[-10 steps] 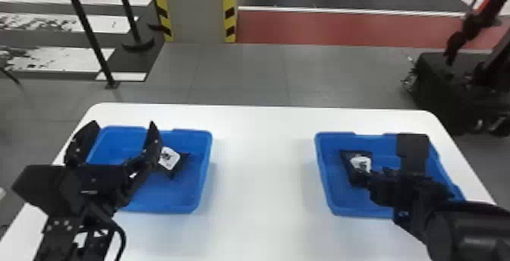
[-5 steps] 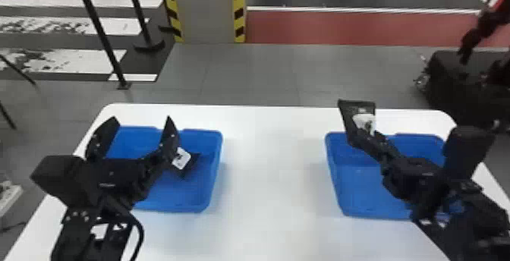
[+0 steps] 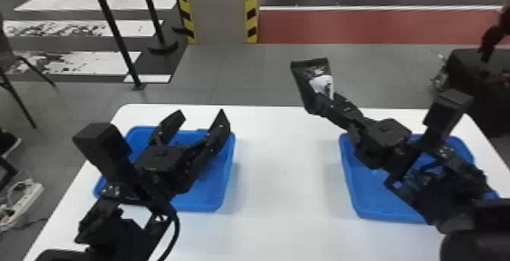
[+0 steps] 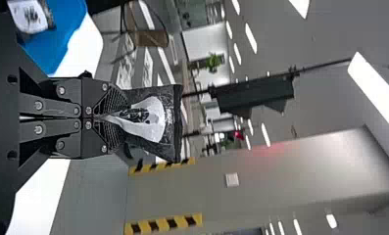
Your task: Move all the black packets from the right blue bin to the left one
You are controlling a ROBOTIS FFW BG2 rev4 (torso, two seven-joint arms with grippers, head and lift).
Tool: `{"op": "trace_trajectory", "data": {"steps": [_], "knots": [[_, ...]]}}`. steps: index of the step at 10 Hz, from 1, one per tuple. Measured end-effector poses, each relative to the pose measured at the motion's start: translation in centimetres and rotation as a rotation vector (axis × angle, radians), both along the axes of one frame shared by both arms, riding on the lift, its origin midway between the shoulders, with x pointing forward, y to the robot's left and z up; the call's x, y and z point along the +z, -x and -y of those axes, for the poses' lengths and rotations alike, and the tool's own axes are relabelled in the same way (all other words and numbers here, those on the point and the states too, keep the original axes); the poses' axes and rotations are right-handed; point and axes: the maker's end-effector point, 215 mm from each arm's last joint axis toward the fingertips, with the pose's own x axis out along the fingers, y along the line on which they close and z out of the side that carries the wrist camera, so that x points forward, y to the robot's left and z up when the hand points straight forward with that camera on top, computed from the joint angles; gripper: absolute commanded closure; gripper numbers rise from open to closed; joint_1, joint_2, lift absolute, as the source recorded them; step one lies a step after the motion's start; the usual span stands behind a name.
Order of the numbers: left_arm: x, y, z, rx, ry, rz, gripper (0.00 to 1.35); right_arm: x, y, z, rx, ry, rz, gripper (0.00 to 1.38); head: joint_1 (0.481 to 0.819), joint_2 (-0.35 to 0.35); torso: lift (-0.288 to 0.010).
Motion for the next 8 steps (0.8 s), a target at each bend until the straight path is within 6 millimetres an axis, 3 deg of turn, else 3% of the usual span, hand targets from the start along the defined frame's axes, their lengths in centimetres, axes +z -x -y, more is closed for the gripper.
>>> {"op": "trace_trajectory", "data": {"steps": [2, 4, 7, 8], "knots": [[-0.9, 0.3, 3.5, -0.143, 0.058, -0.086, 0.15, -1.3, 2.2, -8.2, 0.183, -0.031, -0.048, 1.18, 0.695, 0.155, -0.110], [-0.5, -0.2, 4.0, -0.178, 0.072, -0.107, 0.10, -1.8, 4.6, -13.0, 0.297, -0.053, -0.076, 1.18, 0.695, 0.200, -0.110], [1.1, -1.4, 0.2, -0.092, 0.075, -0.044, 0.11, -2.2, 7.4, -16.2, 0.386, -0.070, -0.107, 1.18, 0.695, 0.278, -0.110], [1.1, -1.6, -0.7, -0.067, 0.077, -0.036, 0.23, -2.6, 8.0, -17.0, 0.407, -0.071, -0.122, 1.18, 0.695, 0.306, -0.110]]}}
